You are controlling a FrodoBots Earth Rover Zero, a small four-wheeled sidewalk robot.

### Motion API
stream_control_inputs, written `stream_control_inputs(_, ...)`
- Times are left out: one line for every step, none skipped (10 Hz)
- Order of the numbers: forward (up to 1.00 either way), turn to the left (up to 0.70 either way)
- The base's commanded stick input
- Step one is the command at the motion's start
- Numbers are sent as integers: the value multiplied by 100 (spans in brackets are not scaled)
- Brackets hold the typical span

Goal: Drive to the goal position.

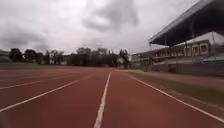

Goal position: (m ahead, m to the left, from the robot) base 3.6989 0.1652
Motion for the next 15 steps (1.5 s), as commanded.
stream_control_inputs(70, 0)
stream_control_inputs(70, 0)
stream_control_inputs(70, 0)
stream_control_inputs(70, 0)
stream_control_inputs(70, 0)
stream_control_inputs(70, 0)
stream_control_inputs(70, 0)
stream_control_inputs(70, 0)
stream_control_inputs(70, 0)
stream_control_inputs(70, 0)
stream_control_inputs(70, 0)
stream_control_inputs(70, 0)
stream_control_inputs(70, 0)
stream_control_inputs(70, 0)
stream_control_inputs(70, 0)
